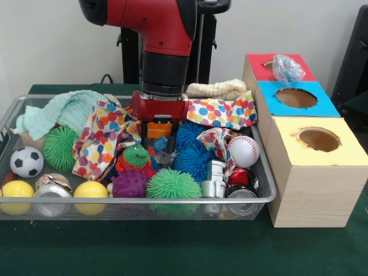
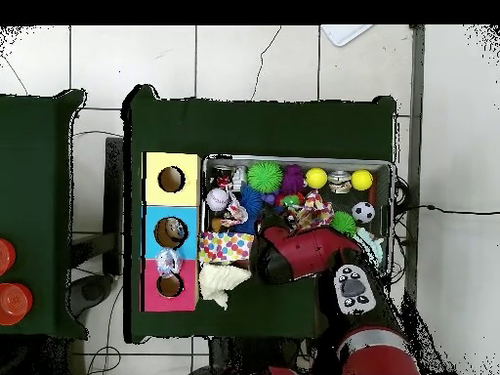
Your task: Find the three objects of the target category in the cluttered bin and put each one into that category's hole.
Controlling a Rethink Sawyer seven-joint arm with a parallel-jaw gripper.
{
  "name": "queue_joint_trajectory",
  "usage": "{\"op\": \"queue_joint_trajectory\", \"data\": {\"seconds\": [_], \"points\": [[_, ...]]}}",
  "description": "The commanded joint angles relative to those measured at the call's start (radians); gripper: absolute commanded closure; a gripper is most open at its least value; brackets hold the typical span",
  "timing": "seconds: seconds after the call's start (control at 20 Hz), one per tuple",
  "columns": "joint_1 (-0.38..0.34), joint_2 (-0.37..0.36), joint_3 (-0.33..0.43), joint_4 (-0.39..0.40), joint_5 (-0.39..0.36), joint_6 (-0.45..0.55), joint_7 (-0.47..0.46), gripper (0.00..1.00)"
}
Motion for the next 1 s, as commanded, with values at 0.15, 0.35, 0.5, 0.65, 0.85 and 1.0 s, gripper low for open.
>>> {"op": "queue_joint_trajectory", "data": {"seconds": [0.15, 0.35, 0.5, 0.65, 0.85, 1.0], "points": [[-0.136, 0.113, 0.128, -0.040, 0.004, 0.041, 0.045, 0.00], [-0.179, 0.104, 0.177, -0.002, 0.041, 0.078, 0.057, 0.00], [-0.215, 0.092, 0.222, 0.030, 0.069, 0.104, 0.058, 0.00], [-0.248, 0.078, 0.264, 0.054, 0.098, 0.133, 0.051, 0.00], [-0.266, 0.066, 0.289, 0.076, 0.115, 0.148, 0.043, 0.00], [-0.271, 0.046, 0.294, 0.095, 0.120, 0.152, 0.043, 0.00]]}}
